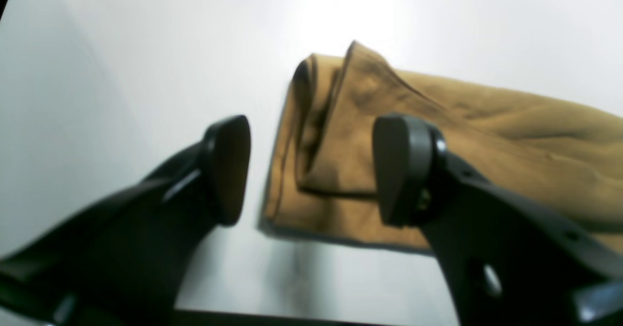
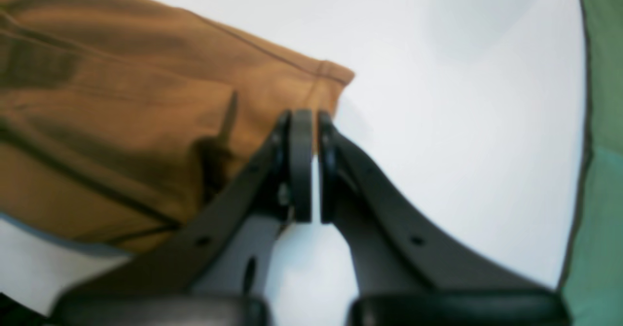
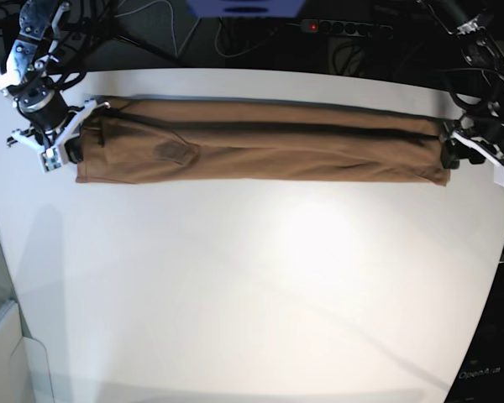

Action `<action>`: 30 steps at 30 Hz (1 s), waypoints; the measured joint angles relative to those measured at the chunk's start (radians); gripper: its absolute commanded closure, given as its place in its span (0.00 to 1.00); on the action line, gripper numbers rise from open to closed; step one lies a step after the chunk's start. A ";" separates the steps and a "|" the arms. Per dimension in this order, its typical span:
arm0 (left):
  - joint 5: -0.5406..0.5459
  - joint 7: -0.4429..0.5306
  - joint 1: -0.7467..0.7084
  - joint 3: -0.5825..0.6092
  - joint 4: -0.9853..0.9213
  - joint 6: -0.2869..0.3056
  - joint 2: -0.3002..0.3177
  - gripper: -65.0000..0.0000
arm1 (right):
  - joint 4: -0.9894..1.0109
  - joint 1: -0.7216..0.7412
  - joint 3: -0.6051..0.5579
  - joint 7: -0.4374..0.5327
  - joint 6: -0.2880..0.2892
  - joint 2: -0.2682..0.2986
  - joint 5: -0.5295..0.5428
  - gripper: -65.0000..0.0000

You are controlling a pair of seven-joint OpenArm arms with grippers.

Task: Fold the T-shirt properly
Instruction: 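Lower the folded edge with both grippers and open the left gripper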

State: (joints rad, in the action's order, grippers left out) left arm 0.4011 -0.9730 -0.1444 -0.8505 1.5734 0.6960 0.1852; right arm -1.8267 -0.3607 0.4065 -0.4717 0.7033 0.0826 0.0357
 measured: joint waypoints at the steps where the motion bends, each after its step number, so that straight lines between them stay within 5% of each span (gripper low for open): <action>1: 0.000 0.000 0.000 0.000 0.000 0.000 0.000 0.41 | 0.002 0.000 -0.003 0.000 0.000 0.000 0.000 0.99; 16: -0.005 -0.003 0.003 -0.070 -0.003 0.003 0.015 0.40 | 0.245 0.079 -0.037 0.028 -0.004 0.031 0.008 0.99; 23: 0.002 0.005 -0.001 -0.092 -0.146 -0.002 0.084 0.40 | 0.254 0.090 -0.038 0.026 -0.004 0.039 0.008 0.99; 30: 0.003 0.003 0.036 0.026 -0.190 -0.001 0.083 0.40 | 0.254 0.088 -0.043 0.027 -0.004 0.039 0.008 0.99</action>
State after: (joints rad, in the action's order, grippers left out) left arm 0.4042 -0.9699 -0.1081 -0.8242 1.3838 0.6952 0.2680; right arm -1.5726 -0.2726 0.3637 -0.4446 0.6991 0.1215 0.0433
